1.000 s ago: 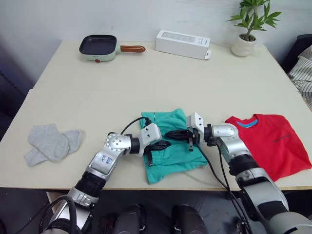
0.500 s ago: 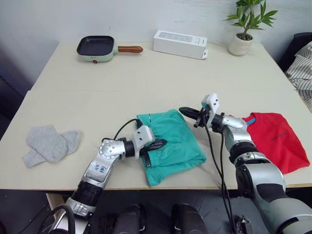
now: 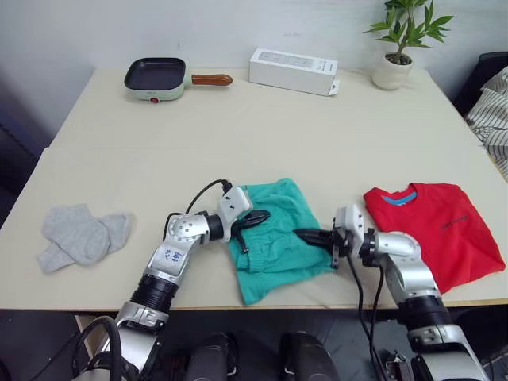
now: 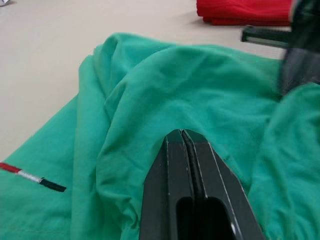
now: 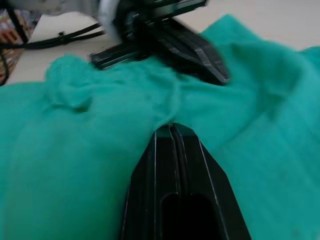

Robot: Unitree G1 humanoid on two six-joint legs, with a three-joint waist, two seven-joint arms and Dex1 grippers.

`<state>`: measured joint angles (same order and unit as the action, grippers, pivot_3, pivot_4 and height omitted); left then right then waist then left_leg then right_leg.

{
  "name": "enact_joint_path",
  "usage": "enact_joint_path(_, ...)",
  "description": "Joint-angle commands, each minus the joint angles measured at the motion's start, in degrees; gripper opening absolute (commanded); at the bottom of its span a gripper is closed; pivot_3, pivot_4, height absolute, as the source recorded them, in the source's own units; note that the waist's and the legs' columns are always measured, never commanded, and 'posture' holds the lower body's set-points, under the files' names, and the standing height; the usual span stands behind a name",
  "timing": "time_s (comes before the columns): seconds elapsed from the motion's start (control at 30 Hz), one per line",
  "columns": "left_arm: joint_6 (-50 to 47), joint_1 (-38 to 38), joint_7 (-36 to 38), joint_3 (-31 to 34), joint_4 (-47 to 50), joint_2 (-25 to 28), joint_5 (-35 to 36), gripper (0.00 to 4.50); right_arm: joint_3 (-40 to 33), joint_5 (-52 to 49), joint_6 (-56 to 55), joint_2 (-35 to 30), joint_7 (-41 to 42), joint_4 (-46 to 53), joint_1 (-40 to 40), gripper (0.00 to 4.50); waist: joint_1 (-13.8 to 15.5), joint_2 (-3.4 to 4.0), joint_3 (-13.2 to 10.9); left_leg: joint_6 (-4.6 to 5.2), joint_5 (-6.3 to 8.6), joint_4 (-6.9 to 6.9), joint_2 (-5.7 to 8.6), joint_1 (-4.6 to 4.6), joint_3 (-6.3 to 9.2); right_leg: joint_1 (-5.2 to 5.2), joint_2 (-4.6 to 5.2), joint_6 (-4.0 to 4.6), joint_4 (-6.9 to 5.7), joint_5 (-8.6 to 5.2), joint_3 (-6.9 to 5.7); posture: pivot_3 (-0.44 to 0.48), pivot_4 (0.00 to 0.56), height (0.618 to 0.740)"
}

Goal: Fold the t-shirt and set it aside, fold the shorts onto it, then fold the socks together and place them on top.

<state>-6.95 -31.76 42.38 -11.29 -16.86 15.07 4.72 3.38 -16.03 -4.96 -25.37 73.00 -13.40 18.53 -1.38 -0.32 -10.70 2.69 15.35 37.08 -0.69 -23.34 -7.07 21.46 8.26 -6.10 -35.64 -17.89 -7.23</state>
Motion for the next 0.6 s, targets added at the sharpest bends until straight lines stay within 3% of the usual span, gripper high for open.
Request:
enact_joint_path(0.03, 1.7, -0.8, -0.6, -0.2, -2.5, 0.2, -1.5, 0.00, 1.8, 0.5, -1.1, -4.1, 2.3, 7.2, -3.9, 0.03, 0.1, 0.00, 0.0, -0.03, 0.01, -0.02, 0.00, 0.00, 0.00, 0.01, 0.09, 0.00, -0.01, 0.00, 0.04, 0.000, 0.150, 0.740)
enact_joint_path(0.23, 5.5, -1.2, 3.9, 2.0, -1.0, 4.0, 0.7, 0.00, -1.3, -3.4, 1.5, -12.1, 4.4, 16.1, -7.6, 0.03, 0.8, -0.04, 0.0, -0.09, 0.04, -0.05, -0.03, 0.00, 0.02, 0.03, 0.06, 0.00, 0.04, 0.00, 0.02, 0.000, 0.150, 0.740)
enact_joint_path(0.37, 7.7, 0.2, 12.6, 4.3, 5.2, 8.1, 6.8, 0.00, -6.6, -12.5, 19.6, -16.3, -0.2, 18.1, -4.4, 0.03, 0.9, -0.03, -0.1, -0.11, 0.04, -0.01, -0.07, 0.00, 0.02, 0.04, 0.08, 0.01, 0.03, 0.00, -0.02, 0.000, 0.150, 0.740)
enact_joint_path(0.47, 6.8, 1.2, 16.5, 4.6, 10.5, 9.4, 10.5, 0.00, -9.0, -21.1, 38.2, -18.4, -4.4, 18.0, -1.5, 0.57, 1.4, -0.02, -0.2, -0.11, 0.05, 0.00, -0.07, -0.01, 0.11, 0.04, 0.19, 0.03, 0.08, 0.00, -0.04, 0.000, 0.150, 0.740)
enact_joint_path(0.6, 6.1, 2.3, 17.1, 2.8, 14.5, 8.2, 11.4, 0.00, -8.0, -24.6, 58.3, -19.7, -10.6, 12.9, 3.1, 1.96, 1.9, -0.02, -0.2, -0.07, 0.09, 0.00, -0.05, -0.13, 0.27, 0.01, 0.25, 0.06, 0.24, -0.01, -0.17, 0.000, 0.150, 0.740)
